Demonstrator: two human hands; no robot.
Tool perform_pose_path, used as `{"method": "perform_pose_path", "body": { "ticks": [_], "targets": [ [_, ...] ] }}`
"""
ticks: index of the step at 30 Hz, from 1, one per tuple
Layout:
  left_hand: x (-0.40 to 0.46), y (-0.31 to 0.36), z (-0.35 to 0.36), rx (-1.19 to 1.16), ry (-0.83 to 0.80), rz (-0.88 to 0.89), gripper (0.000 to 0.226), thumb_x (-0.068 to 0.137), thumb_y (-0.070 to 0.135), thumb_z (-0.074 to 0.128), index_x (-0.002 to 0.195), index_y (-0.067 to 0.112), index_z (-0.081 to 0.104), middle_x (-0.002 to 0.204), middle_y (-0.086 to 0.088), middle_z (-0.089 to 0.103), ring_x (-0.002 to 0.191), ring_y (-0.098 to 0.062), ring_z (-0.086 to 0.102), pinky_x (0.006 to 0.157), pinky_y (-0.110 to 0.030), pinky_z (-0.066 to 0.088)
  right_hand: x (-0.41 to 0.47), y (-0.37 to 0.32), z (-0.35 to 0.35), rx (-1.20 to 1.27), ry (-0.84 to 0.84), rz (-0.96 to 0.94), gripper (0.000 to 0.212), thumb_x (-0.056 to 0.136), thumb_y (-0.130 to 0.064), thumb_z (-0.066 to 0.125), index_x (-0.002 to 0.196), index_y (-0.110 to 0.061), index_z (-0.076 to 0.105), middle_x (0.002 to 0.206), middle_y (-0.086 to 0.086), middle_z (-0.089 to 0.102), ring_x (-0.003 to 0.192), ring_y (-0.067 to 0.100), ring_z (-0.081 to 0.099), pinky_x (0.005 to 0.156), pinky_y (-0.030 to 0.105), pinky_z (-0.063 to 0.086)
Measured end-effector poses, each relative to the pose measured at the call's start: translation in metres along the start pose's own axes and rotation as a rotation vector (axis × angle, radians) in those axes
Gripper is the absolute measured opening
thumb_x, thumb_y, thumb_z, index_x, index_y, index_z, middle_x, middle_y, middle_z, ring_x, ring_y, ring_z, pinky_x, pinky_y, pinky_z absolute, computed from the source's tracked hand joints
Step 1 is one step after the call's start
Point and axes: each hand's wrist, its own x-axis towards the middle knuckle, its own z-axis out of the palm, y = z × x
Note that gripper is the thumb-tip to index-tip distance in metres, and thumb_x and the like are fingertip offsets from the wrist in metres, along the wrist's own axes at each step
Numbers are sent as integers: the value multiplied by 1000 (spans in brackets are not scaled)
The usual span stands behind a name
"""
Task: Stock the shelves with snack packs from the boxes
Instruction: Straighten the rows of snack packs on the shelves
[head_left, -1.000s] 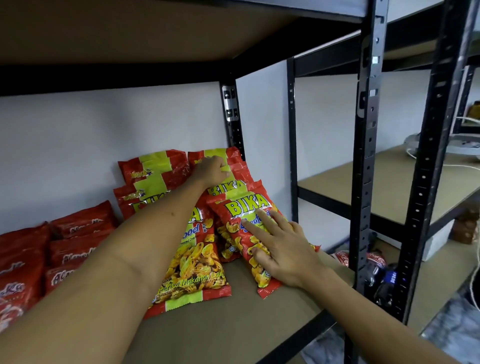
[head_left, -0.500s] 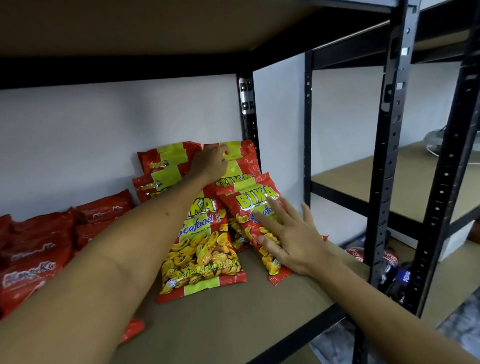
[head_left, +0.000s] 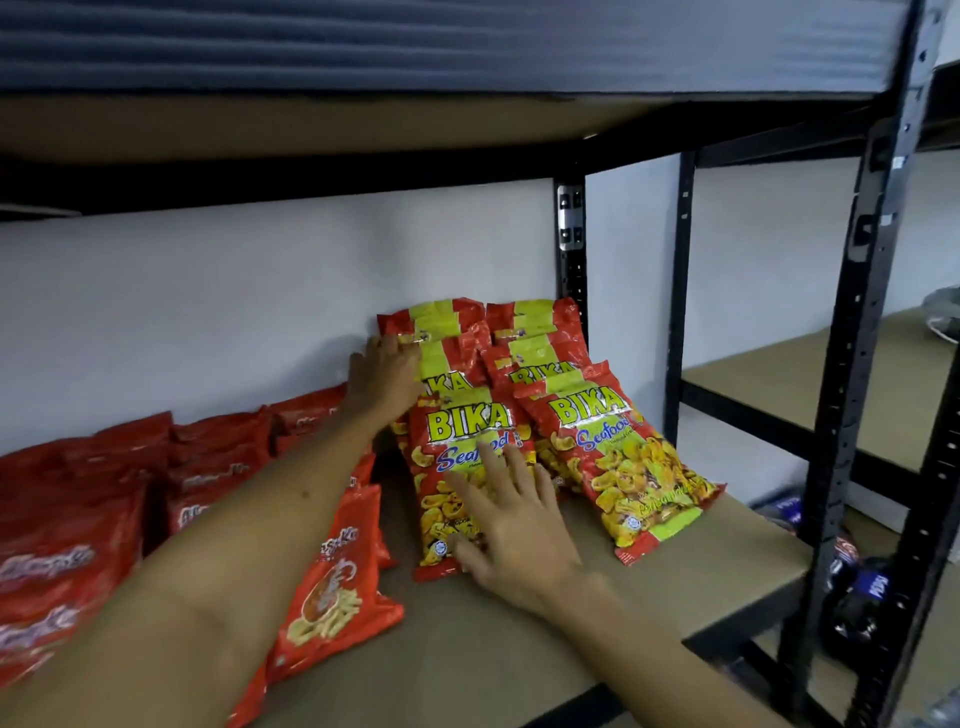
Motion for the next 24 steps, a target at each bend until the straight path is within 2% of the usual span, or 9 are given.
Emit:
{"method": "perform_pose_path", "body": {
  "ticks": [2, 5, 10, 14, 17, 20, 22, 24],
  "targets": [
    [0, -2, -2, -22, 13, -19, 40, 91, 20, 61, 130, 16, 54, 131, -14, 50, 120, -32, 49, 99, -49, 43, 10, -4, -1, -56, -87, -29, 57, 96, -60, 29, 149, -43, 18, 164, 0, 0, 149, 33, -13, 116, 62, -3],
    [7, -14, -10, -60, 58, -3, 30, 91, 13, 59, 121, 12, 62, 118, -13, 61, 111, -31, 56, 94, -46, 48, 18, -2, -8, -67, -121, -127, 54, 97, -62, 24, 149, -47, 22, 163, -7, 5, 149, 29, -12, 115, 58, -6],
    [10, -16, -10, -203, 108, -10, 43, 86, 15, 70, 127, 12, 60, 111, -15, 69, 105, -32, 63, 90, -44, 52, 18, 20, -9, -68, -162, -238, 53, 96, -65, 21, 147, -53, 17, 162, -15, 6, 150, 22, -12, 118, 55, -2],
    [16, -22, -20, -254, 123, 12, 27, 91, 22, 63, 114, 9, 66, 111, -12, 69, 102, -29, 64, 85, -38, 49, 24, 26, -12, -51, -152, -240, 53, 93, -64, 24, 145, -52, 25, 161, -16, 11, 150, 19, -9, 119, 56, 3],
    [20, -32, -25, -298, 296, -196, 20, 94, 24, 57, 102, 6, 61, 98, -14, 64, 93, -31, 62, 74, -38, 47, 30, 24, -14, -46, -102, -236, 55, 89, -59, 27, 142, -48, 36, 161, -13, 18, 151, 19, -3, 119, 56, -1],
    [11, -37, -23, -471, 298, -515, 40, 89, 34, 63, 112, 3, 51, 109, -20, 61, 102, -36, 59, 77, -42, 48, 34, 22, -14, -21, -79, -222, 58, 87, -60, 28, 142, -45, 38, 161, -11, 18, 151, 18, -2, 119, 54, -4],
    [4, -30, -17, -804, 200, -751, 53, 85, 32, 70, 122, 1, 47, 122, -22, 59, 111, -37, 58, 80, -39, 50, 33, 25, -12, 6, -90, -190, 60, 86, -62, 28, 144, -46, 34, 162, -11, 16, 151, 17, -4, 119, 53, -5],
    [-5, -17, -11, -1219, 85, -882, 53, 81, 26, 76, 120, 0, 54, 121, -17, 63, 104, -30, 64, 66, -30, 52, 29, 29, -10, 20, -102, -165, 61, 85, -62, 28, 144, -47, 32, 162, -11, 14, 151, 16, -5, 119, 52, -5]
  ]
}}
